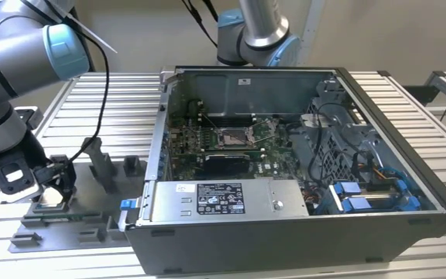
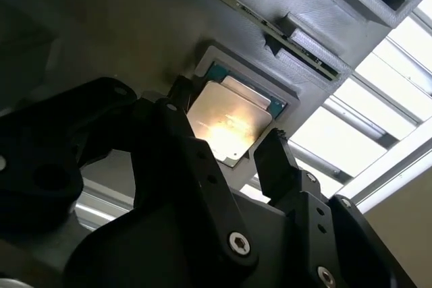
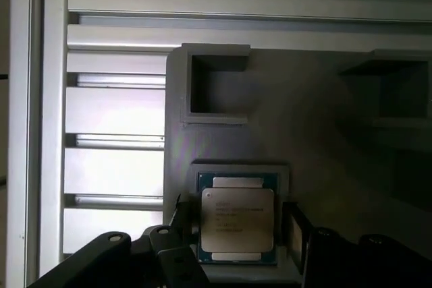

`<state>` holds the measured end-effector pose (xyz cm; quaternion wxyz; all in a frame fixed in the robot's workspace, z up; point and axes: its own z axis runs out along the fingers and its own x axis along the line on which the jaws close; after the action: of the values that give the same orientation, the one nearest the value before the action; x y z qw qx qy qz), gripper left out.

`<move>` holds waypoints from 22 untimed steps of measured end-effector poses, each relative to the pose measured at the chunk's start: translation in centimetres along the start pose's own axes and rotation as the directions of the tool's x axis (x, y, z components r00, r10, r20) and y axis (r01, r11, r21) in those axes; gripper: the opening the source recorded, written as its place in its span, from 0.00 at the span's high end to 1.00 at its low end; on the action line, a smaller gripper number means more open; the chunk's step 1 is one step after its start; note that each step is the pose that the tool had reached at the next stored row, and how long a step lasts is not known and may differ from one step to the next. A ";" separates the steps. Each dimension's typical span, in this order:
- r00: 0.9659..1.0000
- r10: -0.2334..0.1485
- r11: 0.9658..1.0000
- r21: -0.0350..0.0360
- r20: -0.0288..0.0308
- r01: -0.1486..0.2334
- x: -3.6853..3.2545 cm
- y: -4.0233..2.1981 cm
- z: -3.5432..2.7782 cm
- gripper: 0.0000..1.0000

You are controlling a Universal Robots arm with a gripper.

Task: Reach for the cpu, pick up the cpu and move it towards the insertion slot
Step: 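Pick up the cpu and move it towards the insertion slot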

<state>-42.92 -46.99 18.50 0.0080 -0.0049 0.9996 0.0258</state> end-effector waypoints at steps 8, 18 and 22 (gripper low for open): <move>1.000 0.000 1.000 0.000 0.000 0.000 0.00 0.00 0.00 1.00; 1.000 -0.002 1.000 -0.001 0.001 0.002 -0.05 0.16 -3.06 1.00; 1.000 -0.005 1.000 0.003 0.003 0.005 -0.05 0.18 -3.45 1.00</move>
<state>-42.93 -46.98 21.95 0.0098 -0.0073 0.9996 0.0243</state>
